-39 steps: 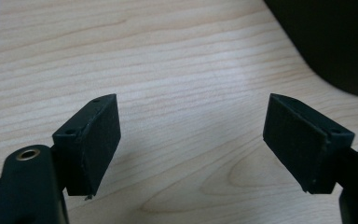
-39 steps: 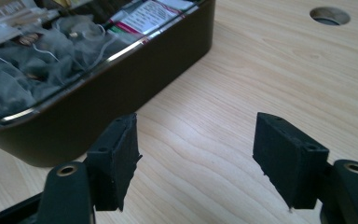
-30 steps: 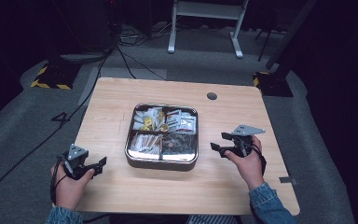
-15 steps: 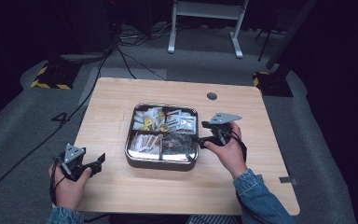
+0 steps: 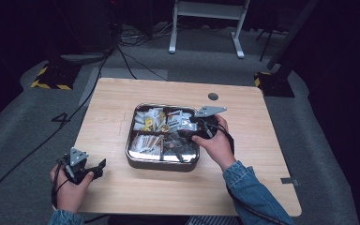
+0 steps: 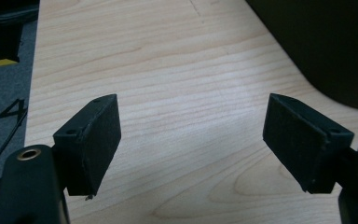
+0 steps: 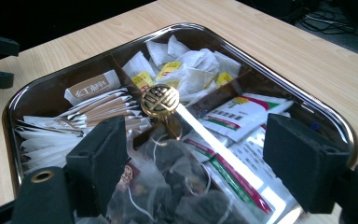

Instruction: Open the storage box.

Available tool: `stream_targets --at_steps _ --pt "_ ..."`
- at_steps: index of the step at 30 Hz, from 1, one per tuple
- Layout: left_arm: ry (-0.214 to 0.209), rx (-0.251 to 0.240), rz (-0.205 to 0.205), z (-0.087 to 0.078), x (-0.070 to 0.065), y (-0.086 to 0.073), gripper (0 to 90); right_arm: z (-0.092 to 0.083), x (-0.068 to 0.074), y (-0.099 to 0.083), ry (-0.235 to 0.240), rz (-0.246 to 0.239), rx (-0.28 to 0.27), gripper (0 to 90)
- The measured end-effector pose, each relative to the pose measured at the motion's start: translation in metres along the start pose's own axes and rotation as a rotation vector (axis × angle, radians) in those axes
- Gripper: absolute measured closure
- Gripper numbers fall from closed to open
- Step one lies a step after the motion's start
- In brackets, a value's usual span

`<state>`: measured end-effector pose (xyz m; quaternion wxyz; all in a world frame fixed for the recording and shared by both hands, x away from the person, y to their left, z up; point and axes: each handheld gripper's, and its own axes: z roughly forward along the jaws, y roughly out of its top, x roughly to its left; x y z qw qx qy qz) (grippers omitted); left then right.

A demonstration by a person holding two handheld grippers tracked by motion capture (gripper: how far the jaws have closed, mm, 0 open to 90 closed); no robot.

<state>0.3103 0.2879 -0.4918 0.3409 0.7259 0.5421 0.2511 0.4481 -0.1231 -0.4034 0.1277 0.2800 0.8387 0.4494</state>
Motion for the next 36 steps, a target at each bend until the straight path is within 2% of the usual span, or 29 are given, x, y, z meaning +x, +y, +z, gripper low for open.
stream_targets --at_steps 2,3,6,8,11,16,19,23,24,25,26,29,31,33,36 --pt "0.001 0.017 0.011 0.002 0.000 0.000 19.5 0.006 0.001 0.002 0.009 -0.013 0.014 25.4" --pt "0.002 0.023 0.016 0.004 0.000 -0.001 19.5 0.012 0.002 0.004 0.031 -0.058 0.047 30.3" --pt "0.002 0.032 0.018 0.007 0.001 -0.001 19.3 0.020 0.005 0.006 0.042 -0.080 0.051 30.6" --pt "0.002 0.033 0.018 0.008 0.001 -0.001 19.2 0.023 0.006 0.007 0.045 -0.079 0.053 29.9" --pt "0.007 0.046 0.018 0.011 0.000 -0.003 19.2 0.035 0.009 0.011 0.066 -0.050 0.052 25.7" --pt "0.006 0.058 0.022 0.014 -0.001 -0.004 19.1 0.048 0.014 0.015 0.071 -0.047 0.055 25.8" --pt "0.005 0.075 0.027 0.015 -0.002 -0.003 19.0 0.061 0.017 0.017 0.074 -0.060 0.074 29.1" --pt "0.007 0.093 0.030 0.016 -0.003 -0.003 19.0 0.072 0.017 0.014 0.072 -0.055 0.093 32.7" --pt "0.007 0.093 0.030 0.016 -0.003 -0.003 19.1 0.072 0.017 0.014 0.072 -0.055 0.093 32.7" --pt "0.010 0.093 0.025 0.016 -0.004 -0.003 19.2 0.076 0.016 0.012 0.072 -0.052 0.095 36.9" --pt "0.010 0.093 0.025 0.016 -0.004 -0.003 19.3 0.076 0.016 0.012 0.072 -0.052 0.095 36.9" --pt "0.013 0.097 0.012 0.016 -0.003 -0.003 19.4 0.079 0.014 0.009 0.081 -0.056 0.105 44.2" --pt "0.010 0.100 0.001 0.017 -0.003 -0.003 19.4 0.080 0.014 0.009 0.084 -0.050 0.108 45.4" --pt "0.002 0.105 -0.020 0.017 -0.002 -0.003 19.3 0.081 0.015 0.009 0.083 -0.070 0.106 49.8" --pt "0.001 0.106 -0.021 0.017 -0.002 -0.003 19.2 0.082 0.018 0.009 0.076 -0.075 0.122 51.5"
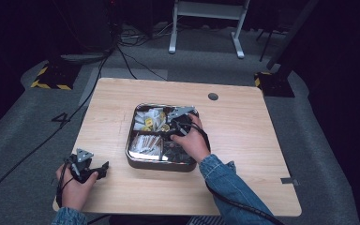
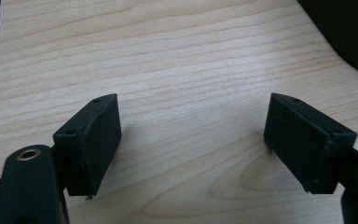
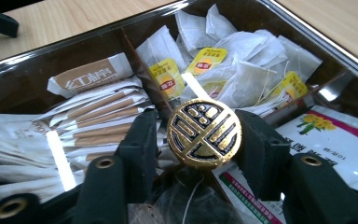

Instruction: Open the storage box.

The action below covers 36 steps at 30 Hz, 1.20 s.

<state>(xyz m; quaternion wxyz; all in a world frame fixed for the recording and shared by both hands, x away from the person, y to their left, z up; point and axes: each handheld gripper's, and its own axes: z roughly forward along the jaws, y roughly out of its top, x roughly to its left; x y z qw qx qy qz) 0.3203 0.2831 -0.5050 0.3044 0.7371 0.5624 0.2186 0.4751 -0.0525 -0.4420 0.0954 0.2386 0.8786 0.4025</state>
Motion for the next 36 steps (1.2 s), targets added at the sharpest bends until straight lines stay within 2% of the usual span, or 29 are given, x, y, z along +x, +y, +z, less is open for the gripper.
stream_targets --at_steps 4,13,19,32,34,36 --pt "-0.002 0.002 0.001 0.000 0.000 0.000 19.1 0.002 0.000 0.000 -0.019 -0.019 -0.003 55.2" --pt "-0.002 0.000 -0.005 0.001 0.000 0.001 18.5 0.002 0.000 0.000 -0.017 -0.010 -0.004 58.4" --pt "-0.003 0.003 -0.002 0.001 0.000 0.001 18.0 0.001 0.002 0.000 -0.038 -0.026 -0.013 59.0" --pt "0.000 0.002 -0.003 0.001 -0.001 0.001 18.2 -0.003 0.002 0.005 -0.035 0.011 -0.011 59.1" --pt "0.001 0.002 -0.008 0.000 -0.001 0.002 21.2 -0.007 0.002 0.008 -0.039 0.012 -0.019 59.1" --pt "0.003 0.015 -0.011 -0.002 0.000 0.003 28.2 -0.011 0.002 0.011 -0.040 0.012 -0.032 59.1"
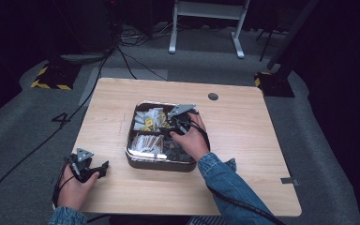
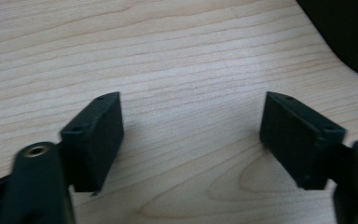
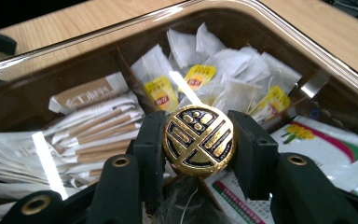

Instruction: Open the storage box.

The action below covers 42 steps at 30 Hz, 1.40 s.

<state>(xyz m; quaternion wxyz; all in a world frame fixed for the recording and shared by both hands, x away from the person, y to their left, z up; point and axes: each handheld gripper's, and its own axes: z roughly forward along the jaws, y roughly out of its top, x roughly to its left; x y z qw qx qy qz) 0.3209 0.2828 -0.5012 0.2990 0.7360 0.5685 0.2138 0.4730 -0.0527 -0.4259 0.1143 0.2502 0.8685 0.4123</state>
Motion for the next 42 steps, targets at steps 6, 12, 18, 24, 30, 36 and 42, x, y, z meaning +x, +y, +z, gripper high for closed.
stream_targets --at_steps 6,12,18,24,30,36,42 --pt "-0.008 -0.048 -0.013 -0.007 0.001 0.005 29.9 -0.017 -0.003 0.009 -0.006 0.006 -0.032 59.1" --pt "-0.030 -0.087 -0.024 -0.012 -0.003 0.010 30.9 -0.032 -0.006 0.012 -0.012 0.012 -0.051 59.1" --pt "-0.059 -0.107 0.030 -0.010 -0.009 0.010 29.9 -0.048 -0.010 0.013 -0.015 0.014 -0.070 59.1" --pt "-0.087 -0.116 0.005 -0.009 -0.010 0.013 29.6 -0.066 -0.015 0.010 -0.027 0.014 -0.086 59.1" --pt "-0.084 -0.105 0.009 -0.009 -0.010 0.016 29.7 -0.085 -0.025 0.002 -0.054 0.029 -0.094 59.1" --pt "-0.079 -0.109 0.011 -0.006 -0.012 0.020 29.5 -0.107 -0.039 -0.007 -0.094 0.052 -0.099 59.1" --pt "-0.076 -0.121 0.015 -0.006 -0.013 0.021 29.1 -0.126 -0.053 -0.017 -0.128 0.074 -0.102 59.1"
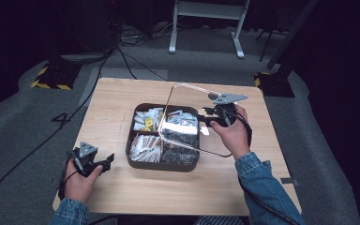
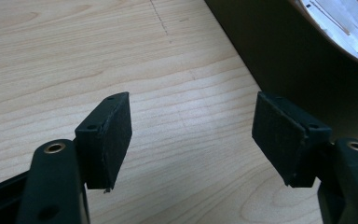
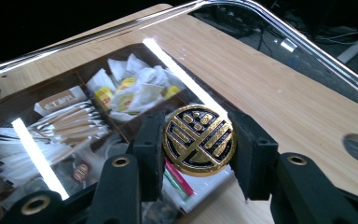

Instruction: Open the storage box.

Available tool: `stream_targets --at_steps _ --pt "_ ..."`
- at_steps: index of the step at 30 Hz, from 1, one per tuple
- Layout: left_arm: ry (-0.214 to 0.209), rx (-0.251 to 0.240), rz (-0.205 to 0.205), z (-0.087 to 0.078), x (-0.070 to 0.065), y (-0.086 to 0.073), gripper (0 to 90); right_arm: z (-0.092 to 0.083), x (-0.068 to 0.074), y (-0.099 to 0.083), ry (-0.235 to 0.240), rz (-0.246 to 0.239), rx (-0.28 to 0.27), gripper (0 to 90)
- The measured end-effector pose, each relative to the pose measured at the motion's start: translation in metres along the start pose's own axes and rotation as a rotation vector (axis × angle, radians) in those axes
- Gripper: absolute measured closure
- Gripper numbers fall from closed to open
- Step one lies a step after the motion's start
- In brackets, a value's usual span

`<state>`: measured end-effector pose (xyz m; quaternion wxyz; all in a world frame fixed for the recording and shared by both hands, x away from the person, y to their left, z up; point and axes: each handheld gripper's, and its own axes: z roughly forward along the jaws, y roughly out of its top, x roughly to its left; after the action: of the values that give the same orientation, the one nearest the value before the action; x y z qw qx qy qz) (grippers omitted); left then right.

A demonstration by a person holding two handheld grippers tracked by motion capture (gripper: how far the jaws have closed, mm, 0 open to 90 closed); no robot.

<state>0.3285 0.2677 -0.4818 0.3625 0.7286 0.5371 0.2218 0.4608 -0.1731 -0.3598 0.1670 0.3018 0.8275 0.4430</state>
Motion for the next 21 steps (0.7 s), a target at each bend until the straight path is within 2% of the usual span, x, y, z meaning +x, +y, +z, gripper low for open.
stream_targets --at_steps 3,6,10,19,21 --pt "-0.009 0.004 0.002 -0.001 0.000 0.000 29.2 -0.008 -0.009 -0.004 -0.018 0.010 0.001 59.1" --pt "-0.003 -0.014 0.016 -0.003 0.000 0.001 29.2 -0.015 -0.018 -0.008 -0.039 0.020 0.007 59.1" --pt "-0.008 -0.020 0.012 -0.003 0.000 0.001 29.3 -0.025 -0.030 -0.015 -0.063 0.045 0.009 59.1" --pt "0.001 -0.012 0.025 -0.002 0.001 -0.002 28.8 -0.048 -0.061 -0.034 -0.134 0.108 0.018 59.1" --pt "0.005 0.002 0.032 -0.003 0.001 -0.004 28.3 -0.052 -0.068 -0.038 -0.152 0.116 0.021 59.1"
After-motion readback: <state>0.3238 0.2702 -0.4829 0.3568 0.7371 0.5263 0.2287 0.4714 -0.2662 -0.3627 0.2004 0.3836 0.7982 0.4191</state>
